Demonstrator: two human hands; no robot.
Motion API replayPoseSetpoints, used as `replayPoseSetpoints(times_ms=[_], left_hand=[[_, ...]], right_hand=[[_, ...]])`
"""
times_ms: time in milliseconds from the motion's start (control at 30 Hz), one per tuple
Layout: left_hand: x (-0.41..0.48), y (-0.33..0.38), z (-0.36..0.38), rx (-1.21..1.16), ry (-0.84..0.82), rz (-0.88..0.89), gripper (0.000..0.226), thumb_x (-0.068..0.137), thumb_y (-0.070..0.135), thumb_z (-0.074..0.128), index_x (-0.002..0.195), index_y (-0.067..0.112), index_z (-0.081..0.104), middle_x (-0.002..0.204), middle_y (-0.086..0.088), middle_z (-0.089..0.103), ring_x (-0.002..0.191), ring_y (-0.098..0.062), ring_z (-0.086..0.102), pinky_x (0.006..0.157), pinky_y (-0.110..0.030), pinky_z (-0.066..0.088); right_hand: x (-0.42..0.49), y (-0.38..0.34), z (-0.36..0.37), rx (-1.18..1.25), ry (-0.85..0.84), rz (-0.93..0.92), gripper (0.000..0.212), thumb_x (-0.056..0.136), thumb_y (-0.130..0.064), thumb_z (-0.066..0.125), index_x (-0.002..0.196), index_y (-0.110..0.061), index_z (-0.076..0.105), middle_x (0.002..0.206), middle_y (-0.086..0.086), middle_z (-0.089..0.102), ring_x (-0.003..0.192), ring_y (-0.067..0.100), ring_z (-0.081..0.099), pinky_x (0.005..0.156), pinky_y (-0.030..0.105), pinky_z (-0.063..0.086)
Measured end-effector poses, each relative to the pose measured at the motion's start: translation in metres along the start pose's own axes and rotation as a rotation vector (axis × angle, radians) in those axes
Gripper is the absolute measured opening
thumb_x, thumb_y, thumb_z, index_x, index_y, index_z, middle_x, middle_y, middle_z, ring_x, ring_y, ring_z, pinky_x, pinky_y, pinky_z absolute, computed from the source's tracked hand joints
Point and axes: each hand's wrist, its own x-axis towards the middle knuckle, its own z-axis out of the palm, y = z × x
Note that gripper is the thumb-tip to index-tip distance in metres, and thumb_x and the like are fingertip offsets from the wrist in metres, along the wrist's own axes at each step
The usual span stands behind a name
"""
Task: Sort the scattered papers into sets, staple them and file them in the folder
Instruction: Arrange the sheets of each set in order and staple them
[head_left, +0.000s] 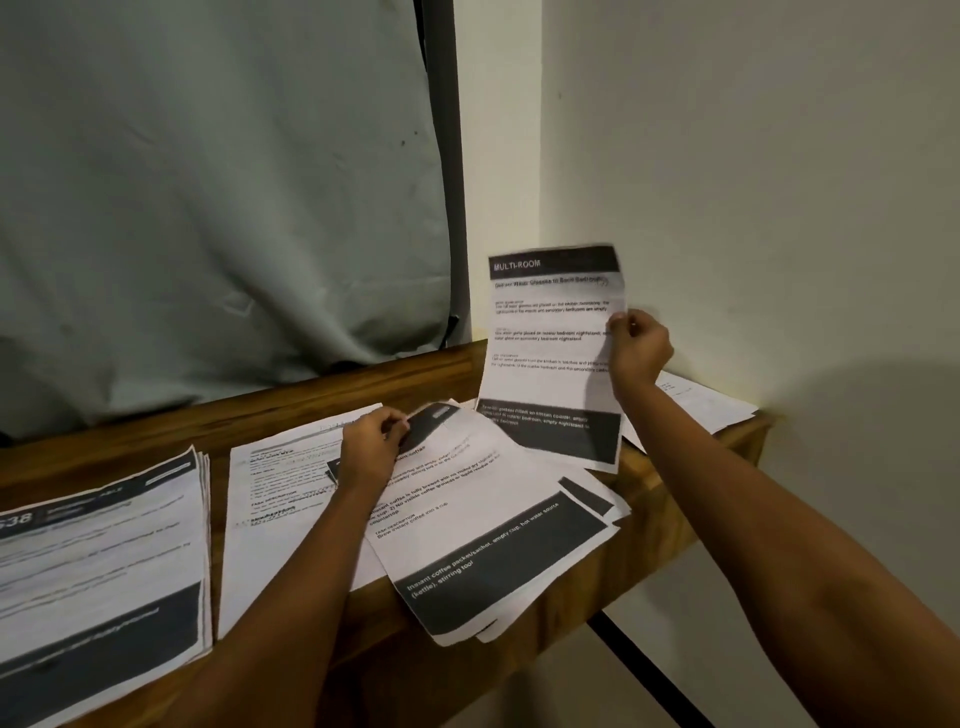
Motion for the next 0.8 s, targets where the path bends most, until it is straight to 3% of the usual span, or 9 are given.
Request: replayPoseSetpoints(times_ms=[100,233,333,467,533,633,800], left_hand=[[0.001,0.004,-0.01,-0.241,0.018,-0.002,0.015,0.098,0.018,0.051,0.103,0.009,0.063,0.105,-0.008,0.066,0.09,-0.018,0.059,0.064,-0.016,0.044],[0.011,0.009,-0.042,-0.474,0.015,-0.022,0.016,0.102,0.017,0.042,0.098,0.012,0.057,0.092,0.002,0.063,0.085,-0.011,0.06,0.062,-0.017,0.046],[0.019,0.008,-0.073,-0.515,0.019,-0.028,0.02,0.102,0.019,0.042,0.089,0.019,0.057,0.086,0.001,0.063,0.073,-0.01,0.061,0.06,-0.019,0.049],[0.023,-0.011,-0.107,-0.506,0.012,0.0,0.022,0.101,0.016,0.044,0.086,0.021,0.059,0.073,0.002,0.062,0.049,0.003,0.058,0.048,-0.011,0.044],[0.024,-0.022,-0.119,-0.496,0.011,-0.009,0.02,0.1,0.018,0.047,0.088,0.022,0.062,0.075,0.004,0.067,0.058,-0.001,0.061,0.057,-0.017,0.047],[0.023,-0.036,-0.127,-0.494,0.027,-0.048,0.018,0.1,0.02,0.049,0.091,0.022,0.064,0.086,0.0,0.069,0.073,-0.014,0.063,0.07,-0.029,0.049],[0.014,-0.039,-0.119,-0.505,0.041,-0.053,0.018,0.1,0.016,0.048,0.106,0.007,0.062,0.091,-0.005,0.067,0.079,-0.016,0.062,0.072,-0.027,0.051]], right_hand=[[0.005,-0.009,-0.001,0.087,0.091,-0.008,0.02,0.097,-0.018,0.052,0.097,-0.004,0.066,0.091,0.003,0.063,0.079,0.013,0.057,0.064,0.01,0.044],[0.015,-0.022,-0.001,0.259,0.181,0.049,0.015,0.095,-0.022,0.056,0.092,-0.011,0.065,0.087,-0.001,0.063,0.079,0.011,0.058,0.071,0.016,0.049],[0.023,-0.026,0.001,0.227,0.155,0.068,0.01,0.093,-0.018,0.059,0.089,-0.013,0.066,0.083,-0.002,0.063,0.076,0.011,0.057,0.072,0.018,0.049],[0.029,-0.03,0.004,0.068,0.074,0.075,0.017,0.092,-0.015,0.057,0.095,-0.004,0.071,0.086,0.003,0.064,0.077,0.015,0.056,0.059,0.012,0.04],[0.027,-0.033,0.006,0.006,0.027,0.1,0.018,0.092,-0.013,0.056,0.096,-0.003,0.07,0.088,0.005,0.064,0.076,0.016,0.056,0.057,0.012,0.04],[0.021,-0.036,0.008,-0.063,-0.098,0.127,0.015,0.09,-0.008,0.057,0.094,-0.002,0.071,0.09,0.009,0.067,0.075,0.019,0.06,0.063,0.023,0.049],[-0.002,-0.026,0.016,-0.252,-0.459,0.041,0.014,0.089,-0.013,0.061,0.095,-0.007,0.072,0.091,0.006,0.069,0.081,0.022,0.064,0.076,0.03,0.052]])
